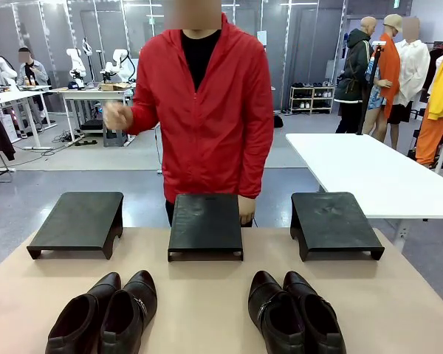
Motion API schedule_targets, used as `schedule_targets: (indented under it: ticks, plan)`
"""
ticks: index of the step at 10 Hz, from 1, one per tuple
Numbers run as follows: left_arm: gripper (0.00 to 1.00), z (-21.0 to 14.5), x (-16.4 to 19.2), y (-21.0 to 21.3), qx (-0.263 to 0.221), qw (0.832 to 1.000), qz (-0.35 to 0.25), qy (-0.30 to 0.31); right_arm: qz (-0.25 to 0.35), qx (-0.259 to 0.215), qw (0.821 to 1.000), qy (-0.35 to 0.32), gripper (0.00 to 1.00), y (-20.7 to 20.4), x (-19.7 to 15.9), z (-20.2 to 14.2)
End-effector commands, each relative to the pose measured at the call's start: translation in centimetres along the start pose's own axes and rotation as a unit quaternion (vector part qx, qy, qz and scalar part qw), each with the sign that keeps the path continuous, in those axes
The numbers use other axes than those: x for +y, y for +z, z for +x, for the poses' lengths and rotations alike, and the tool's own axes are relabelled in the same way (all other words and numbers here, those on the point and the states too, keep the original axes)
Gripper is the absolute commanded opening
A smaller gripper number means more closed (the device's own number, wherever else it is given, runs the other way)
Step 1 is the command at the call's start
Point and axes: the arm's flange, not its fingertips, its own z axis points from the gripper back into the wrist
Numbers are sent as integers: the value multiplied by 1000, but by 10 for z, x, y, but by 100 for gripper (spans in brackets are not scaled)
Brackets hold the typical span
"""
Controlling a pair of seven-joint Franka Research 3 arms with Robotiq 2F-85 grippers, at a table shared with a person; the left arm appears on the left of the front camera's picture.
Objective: Place the shoes on the stand as instructed by the person.
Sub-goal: Pick up one pair of Shoes and place it on the Shoes Stand indicated by the person.
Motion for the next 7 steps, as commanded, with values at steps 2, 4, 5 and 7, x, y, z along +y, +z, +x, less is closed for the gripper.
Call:
schedule_targets:
  ticks: [2, 4, 5, 7]
  plan:
    - [100, 1, -1, 0, -4, 1000, -9, -6, 6, -3, 1000, 6, 100, 1, 0, 1]
    - [100, 1, -1, 0, -4, 1000, -9, -6, 6, -3, 1000, 6, 100, 1, 0, 1]
    - [100, 1, -1, 0, -4, 1000, -9, -6, 6, -3, 1000, 6, 100, 1, 0, 1]
    - [100, 1, -1, 0, -4, 1000, -9, -6, 6, -3, 1000, 6, 100, 1, 0, 1]
